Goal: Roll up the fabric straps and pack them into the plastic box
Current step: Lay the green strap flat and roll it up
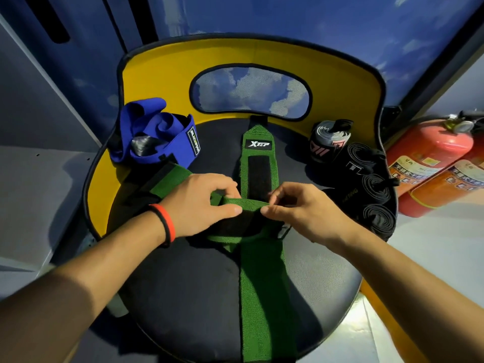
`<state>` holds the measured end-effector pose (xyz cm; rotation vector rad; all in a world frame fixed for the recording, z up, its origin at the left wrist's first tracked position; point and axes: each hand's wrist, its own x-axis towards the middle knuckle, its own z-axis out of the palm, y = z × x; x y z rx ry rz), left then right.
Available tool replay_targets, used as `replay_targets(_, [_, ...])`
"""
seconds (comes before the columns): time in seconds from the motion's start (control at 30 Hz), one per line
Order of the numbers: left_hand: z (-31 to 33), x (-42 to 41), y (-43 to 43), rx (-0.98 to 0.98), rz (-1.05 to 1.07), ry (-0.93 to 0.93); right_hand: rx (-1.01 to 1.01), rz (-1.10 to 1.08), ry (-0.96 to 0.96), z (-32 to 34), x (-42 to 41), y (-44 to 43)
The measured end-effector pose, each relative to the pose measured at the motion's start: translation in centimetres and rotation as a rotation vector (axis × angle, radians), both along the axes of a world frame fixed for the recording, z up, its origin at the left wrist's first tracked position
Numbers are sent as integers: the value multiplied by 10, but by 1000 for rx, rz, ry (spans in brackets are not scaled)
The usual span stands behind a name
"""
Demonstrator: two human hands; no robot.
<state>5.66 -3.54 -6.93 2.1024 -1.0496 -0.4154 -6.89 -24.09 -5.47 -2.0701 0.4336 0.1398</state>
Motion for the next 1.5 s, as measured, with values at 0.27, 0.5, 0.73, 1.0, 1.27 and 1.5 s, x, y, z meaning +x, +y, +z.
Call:
replay_targets(0.27, [-4, 13, 3, 7, 221, 124, -144, 161, 121, -2, 1, -8])
replay_targets(0.5, [7, 34, 11, 125, 229, 97, 88, -73, -107, -5, 5, -18])
replay_targets(0.73, [19, 38, 24, 480, -112, 220, 75, 48, -151, 1, 6, -23])
replay_targets(1.0, [4, -3, -9, 323, 0, 235, -209, 250, -111, -4, 27, -3])
replay_targets(1.27, [10, 22, -10, 93, 247, 240, -394, -34, -324, -8, 64, 8])
replay_targets(1.5, [11, 60, 22, 23, 547, 467, -559, 112, -103, -36, 88, 11])
